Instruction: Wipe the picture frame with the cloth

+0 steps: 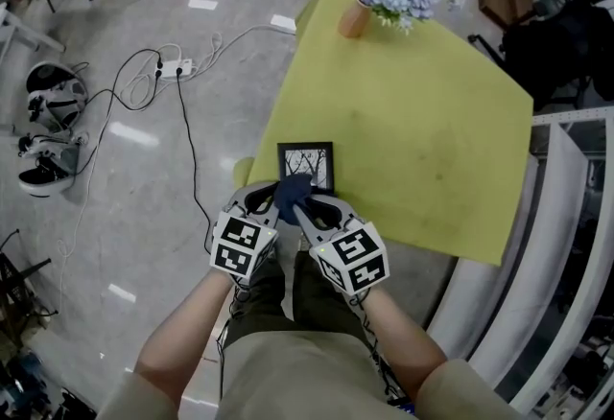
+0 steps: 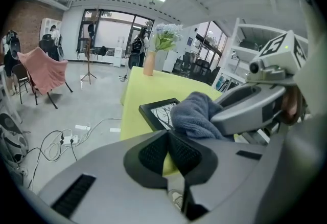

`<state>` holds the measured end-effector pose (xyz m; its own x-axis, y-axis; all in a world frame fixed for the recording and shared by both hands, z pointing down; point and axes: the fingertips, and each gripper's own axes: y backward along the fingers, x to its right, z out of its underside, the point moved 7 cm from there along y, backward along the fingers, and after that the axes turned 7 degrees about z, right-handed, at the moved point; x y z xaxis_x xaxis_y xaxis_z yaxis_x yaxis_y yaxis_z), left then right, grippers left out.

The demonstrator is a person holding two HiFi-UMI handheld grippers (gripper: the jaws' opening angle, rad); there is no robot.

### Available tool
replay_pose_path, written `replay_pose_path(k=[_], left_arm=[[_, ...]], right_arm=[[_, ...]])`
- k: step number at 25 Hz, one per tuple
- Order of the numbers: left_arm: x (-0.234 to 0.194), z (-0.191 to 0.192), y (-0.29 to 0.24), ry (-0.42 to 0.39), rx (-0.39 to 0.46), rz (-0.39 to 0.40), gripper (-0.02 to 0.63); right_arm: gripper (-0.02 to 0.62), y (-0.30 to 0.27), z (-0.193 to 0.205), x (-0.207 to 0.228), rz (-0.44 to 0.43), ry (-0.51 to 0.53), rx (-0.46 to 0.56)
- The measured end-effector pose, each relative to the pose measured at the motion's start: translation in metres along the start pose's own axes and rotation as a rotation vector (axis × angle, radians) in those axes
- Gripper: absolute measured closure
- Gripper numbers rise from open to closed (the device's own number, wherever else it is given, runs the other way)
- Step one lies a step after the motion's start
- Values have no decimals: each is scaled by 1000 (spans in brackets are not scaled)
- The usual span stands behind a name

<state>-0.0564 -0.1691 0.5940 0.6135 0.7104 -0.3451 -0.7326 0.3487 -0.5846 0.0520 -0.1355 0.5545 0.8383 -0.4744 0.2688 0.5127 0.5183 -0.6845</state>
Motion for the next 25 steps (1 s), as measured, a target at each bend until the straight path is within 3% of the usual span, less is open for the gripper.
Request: replay_pose_path(k=[3,8,16,20,25], left_arm=[[-1,0,0,-13,1,8,597],[-2,0,-1,1,1,24,595],[0,1,-1,-18,5,27,595],[-3,0,0,7,-13,43,597],[-6,-5,10,1,-2,14,598]], right_arm=[[538,-6,14,5,1,-55,-19],[537,-1,24,13,38,8,-43],[532,26,33,41,169,-1,-34],[537,44,38,61,287,-4,-47],[540,76,33,91,359,-83,-9]])
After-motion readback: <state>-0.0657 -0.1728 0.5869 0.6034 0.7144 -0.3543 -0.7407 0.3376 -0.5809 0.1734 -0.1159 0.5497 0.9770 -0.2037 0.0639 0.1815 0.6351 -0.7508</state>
